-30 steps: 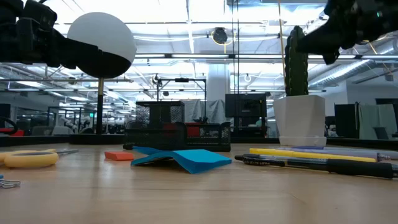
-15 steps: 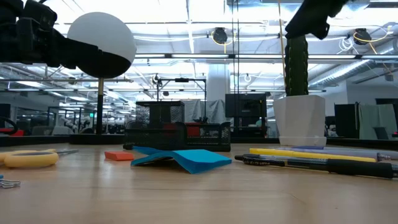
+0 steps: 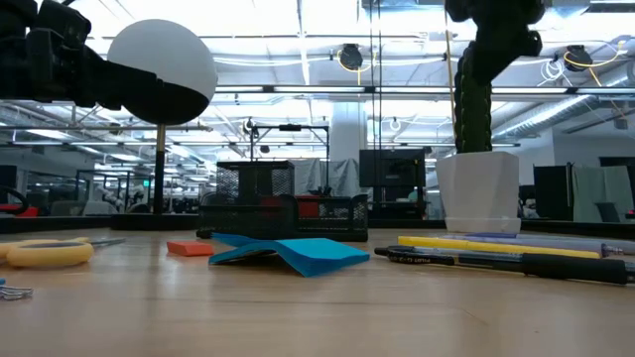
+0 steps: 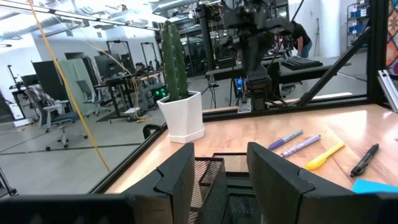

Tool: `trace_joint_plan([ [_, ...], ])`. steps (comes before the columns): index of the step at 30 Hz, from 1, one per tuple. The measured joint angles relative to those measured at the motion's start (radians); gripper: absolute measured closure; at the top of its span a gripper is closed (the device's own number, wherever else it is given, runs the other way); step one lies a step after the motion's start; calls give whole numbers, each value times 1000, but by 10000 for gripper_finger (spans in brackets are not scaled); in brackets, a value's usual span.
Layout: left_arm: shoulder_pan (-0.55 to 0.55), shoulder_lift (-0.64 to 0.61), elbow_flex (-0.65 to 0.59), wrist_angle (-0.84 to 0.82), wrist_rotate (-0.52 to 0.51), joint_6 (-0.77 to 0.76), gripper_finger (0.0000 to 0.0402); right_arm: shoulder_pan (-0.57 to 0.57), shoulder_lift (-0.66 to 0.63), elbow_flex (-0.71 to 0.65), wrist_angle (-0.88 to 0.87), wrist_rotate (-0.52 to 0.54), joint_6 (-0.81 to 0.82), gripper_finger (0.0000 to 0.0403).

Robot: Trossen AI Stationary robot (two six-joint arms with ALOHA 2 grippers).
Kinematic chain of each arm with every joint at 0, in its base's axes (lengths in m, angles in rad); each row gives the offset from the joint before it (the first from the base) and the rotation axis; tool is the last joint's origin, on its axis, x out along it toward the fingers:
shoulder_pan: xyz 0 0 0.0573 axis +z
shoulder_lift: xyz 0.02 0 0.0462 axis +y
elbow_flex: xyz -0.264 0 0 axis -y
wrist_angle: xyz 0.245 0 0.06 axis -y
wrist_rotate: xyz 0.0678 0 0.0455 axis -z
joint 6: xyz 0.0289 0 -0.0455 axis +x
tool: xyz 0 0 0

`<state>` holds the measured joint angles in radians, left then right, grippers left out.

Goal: Pick and place office supplies into organizer
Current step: Put the blue pen into the black desk organizer

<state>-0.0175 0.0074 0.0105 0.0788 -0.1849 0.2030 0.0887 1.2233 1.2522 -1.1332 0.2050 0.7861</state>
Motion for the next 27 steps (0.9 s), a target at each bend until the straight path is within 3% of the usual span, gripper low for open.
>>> trace_joint_plan([
  [27,0,0,0,0,0,1,247,115,232,0,3,-78,134,298],
])
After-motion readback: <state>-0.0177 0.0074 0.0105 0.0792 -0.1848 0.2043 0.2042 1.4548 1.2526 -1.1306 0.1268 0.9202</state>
